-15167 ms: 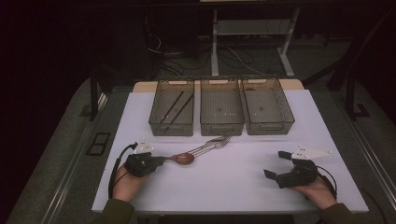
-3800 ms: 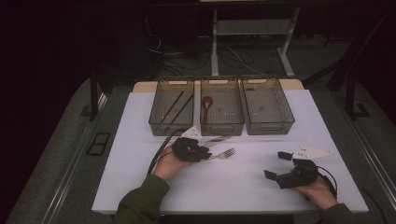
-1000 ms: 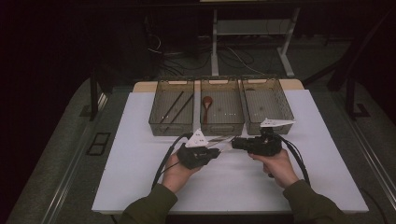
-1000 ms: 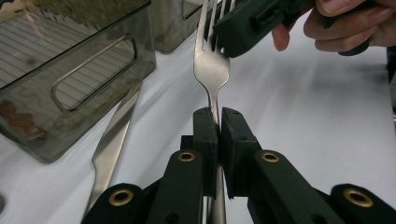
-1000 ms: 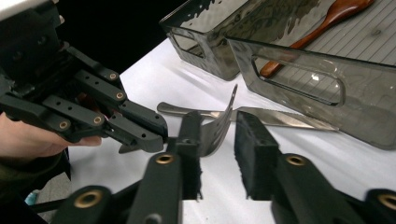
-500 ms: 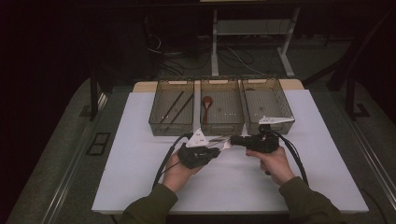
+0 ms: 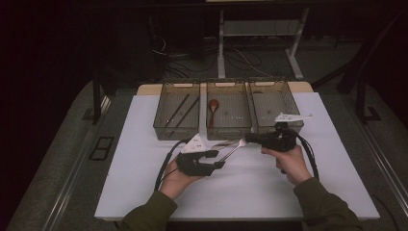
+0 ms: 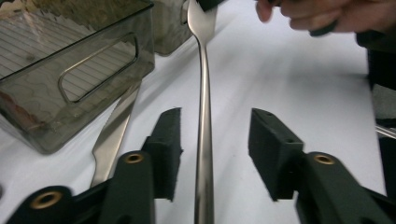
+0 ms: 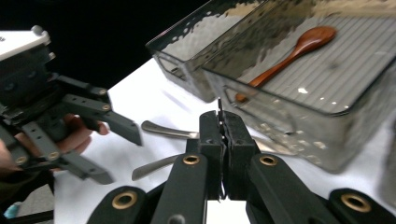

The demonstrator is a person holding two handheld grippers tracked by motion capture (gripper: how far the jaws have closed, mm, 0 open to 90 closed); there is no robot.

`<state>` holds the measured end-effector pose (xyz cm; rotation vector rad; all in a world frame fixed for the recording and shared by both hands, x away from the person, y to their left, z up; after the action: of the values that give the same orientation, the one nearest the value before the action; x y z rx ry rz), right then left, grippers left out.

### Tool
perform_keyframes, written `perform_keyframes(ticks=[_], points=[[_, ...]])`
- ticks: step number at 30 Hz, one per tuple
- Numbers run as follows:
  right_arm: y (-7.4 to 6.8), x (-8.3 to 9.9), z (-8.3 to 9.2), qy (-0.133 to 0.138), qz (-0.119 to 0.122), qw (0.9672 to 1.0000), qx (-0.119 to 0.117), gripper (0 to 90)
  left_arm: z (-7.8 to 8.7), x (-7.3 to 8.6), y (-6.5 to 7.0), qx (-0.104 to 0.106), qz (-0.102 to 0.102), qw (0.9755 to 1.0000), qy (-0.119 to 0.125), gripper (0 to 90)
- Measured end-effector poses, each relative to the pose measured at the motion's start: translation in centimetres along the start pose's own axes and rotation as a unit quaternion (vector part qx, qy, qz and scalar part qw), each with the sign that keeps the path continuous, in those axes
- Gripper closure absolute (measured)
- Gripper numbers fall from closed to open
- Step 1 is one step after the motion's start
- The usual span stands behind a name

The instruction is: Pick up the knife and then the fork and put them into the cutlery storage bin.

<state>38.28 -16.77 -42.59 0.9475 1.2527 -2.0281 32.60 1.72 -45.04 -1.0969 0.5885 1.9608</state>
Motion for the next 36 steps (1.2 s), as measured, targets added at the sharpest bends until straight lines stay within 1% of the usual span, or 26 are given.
perform_keyframes(ticks=[1, 4, 5, 7, 9, 11, 12, 17, 18, 20, 21, 23, 26, 27, 32, 36], points=[[0.1, -0.2, 0.3, 0.001, 0.002, 1.0000, 0.003, 86.8, 0.3, 0.2, -0.1, -0.001, -0.001, 1.0000, 0.003, 47.3], [0.5, -0.9, 1.3, 0.007, 0.007, 0.9999, 0.010, 86.8, 1.3, 0.9, -0.4, -0.003, 0.006, 0.9999, 0.013, 42.4], [0.6, -1.1, 1.6, 0.008, 0.007, 0.9999, 0.011, 86.8, 1.6, 1.2, -0.6, -0.003, 0.006, 0.9999, 0.014, 41.2], [1.0, -1.5, 2.1, 0.008, 0.010, 0.9998, 0.018, 86.8, 2.3, 1.6, -1.0, -0.008, 0.014, 0.9997, 0.018, 39.2], [1.3, -2.0, 2.7, 0.011, 0.012, 0.9996, 0.024, 86.8, 2.8, 1.9, -1.5, -0.010, 0.017, 0.9996, 0.020, 37.7], [1.6, -2.4, 3.4, 0.016, 0.012, 0.9994, 0.029, 86.8, 3.4, 2.2, -1.8, -0.013, 0.020, 0.9993, 0.027, 33.8], [1.8, -2.7, 3.7, 0.017, 0.011, 0.9992, 0.033, 86.8, 3.7, 2.3, -1.9, -0.012, 0.019, 0.9993, 0.031, 31.3], [2.5, -4.1, 5.3, 0.021, 0.013, 0.9985, 0.049, 86.8, 4.7, 3.5, -2.7, -0.022, 0.032, 0.9988, 0.031, 20.5], [2.6, -4.4, 5.6, 0.021, 0.013, 0.9983, 0.053, 86.8, 4.8, 3.7, -2.8, -0.024, 0.035, 0.9986, 0.032, 18.3], [2.9, -5.1, 6.2, 0.019, 0.016, 0.9978, 0.061, 86.7, 5.0, 4.1, -3.0, -0.028, 0.034, 0.9984, 0.035, 13.8], [3.0, -5.4, 6.5, 0.020, 0.014, 0.9977, 0.064, 86.7, 5.0, 4.3, -3.0, -0.031, 0.037, 0.9982, 0.036, 12.6], [3.3, -6.0, 7.2, 0.021, 0.016, 0.9974, 0.067, 86.7, 5.1, 4.7, -3.0, -0.031, 0.036, 0.9984, 0.031, 7.5], [3.7, -6.9, 8.1, 0.022, 0.019, 0.9964, 0.079, 86.8, 5.2, 5.1, -3.0, -0.037, 0.028, 0.9986, 0.024, 2.3], [3.9, -7.2, 8.4, 0.025, 0.021, 0.9961, 0.082, 86.7, 5.2, 5.1, -3.0, -0.038, 0.030, 0.9986, 0.023, 0.3], [5.4, -8.6, 10.0, 0.034, 0.016, 0.9938, 0.105, 86.7, 5.2, 5.2, -3.0, -0.046, 0.033, 0.9983, 0.017, 0.0], [6.6, -9.4, 11.1, 0.041, 0.009, 0.9920, 0.119, 86.8, 5.0, 5.5, -2.9, -0.043, 0.033, 0.9985, 0.010, 0.0]])
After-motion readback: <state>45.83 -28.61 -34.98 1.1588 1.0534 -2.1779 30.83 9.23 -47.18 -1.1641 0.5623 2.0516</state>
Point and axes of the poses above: each handheld gripper's, and its own axes: z roughly backward along the jaws, x roughly out of its underside, y roughly to its right, the point moved 8 cm from there along -z, roughly forward along the jaws, and after that the axes turned 11 degrees about -x, right-handed, at the moved point
